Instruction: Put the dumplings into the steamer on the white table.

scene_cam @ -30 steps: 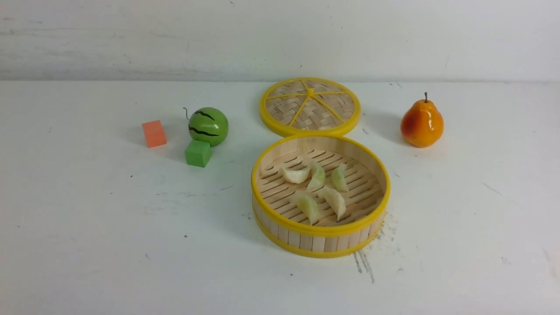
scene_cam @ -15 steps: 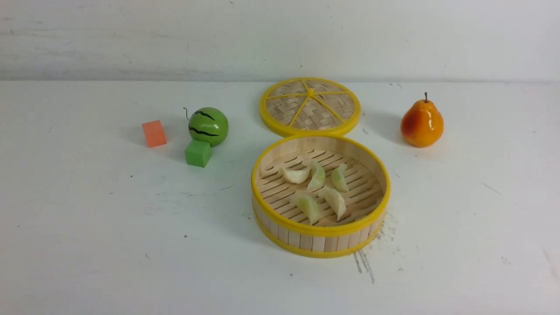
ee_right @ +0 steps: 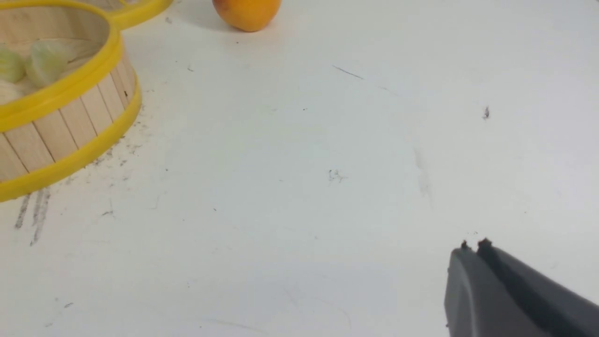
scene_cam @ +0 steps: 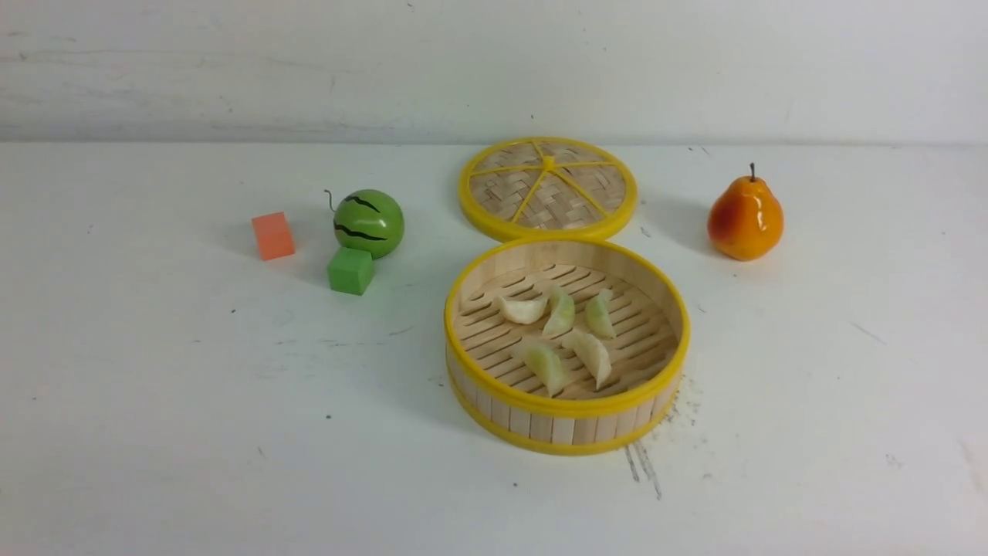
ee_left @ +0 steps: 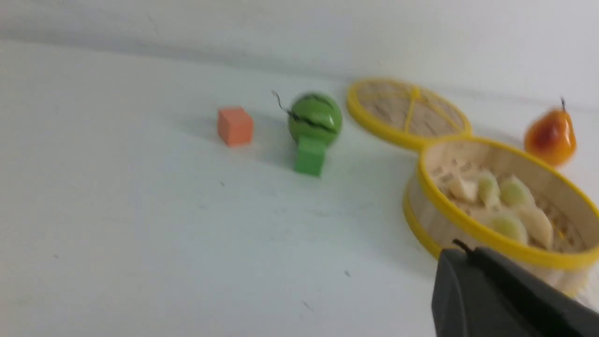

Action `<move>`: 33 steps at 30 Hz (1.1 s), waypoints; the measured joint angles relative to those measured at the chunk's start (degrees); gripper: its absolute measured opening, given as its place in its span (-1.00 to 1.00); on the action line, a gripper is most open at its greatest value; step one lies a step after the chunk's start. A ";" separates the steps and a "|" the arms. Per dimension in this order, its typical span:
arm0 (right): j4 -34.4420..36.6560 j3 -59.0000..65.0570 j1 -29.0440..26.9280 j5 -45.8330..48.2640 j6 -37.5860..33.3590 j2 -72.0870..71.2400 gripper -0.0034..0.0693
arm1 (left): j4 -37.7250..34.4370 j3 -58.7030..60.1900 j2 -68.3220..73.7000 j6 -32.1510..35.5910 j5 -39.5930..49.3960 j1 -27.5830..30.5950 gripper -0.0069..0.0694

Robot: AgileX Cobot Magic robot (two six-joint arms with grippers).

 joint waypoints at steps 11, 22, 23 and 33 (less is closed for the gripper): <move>0.00 0.00 0.00 0.00 0.00 0.00 -0.87 | -8.44 17.07 -8.00 5.22 -8.66 17.94 -0.86; 0.02 0.00 0.00 0.00 0.00 0.00 -0.84 | -9.11 17.65 -8.05 9.81 1.68 17.94 -0.86; 0.02 0.00 0.00 0.00 0.00 0.00 -0.83 | -9.11 17.65 -8.05 9.89 1.68 17.94 -0.86; 0.02 0.00 0.00 0.00 0.00 0.00 -0.79 | -9.11 17.65 -8.05 10.45 1.68 17.94 -0.86</move>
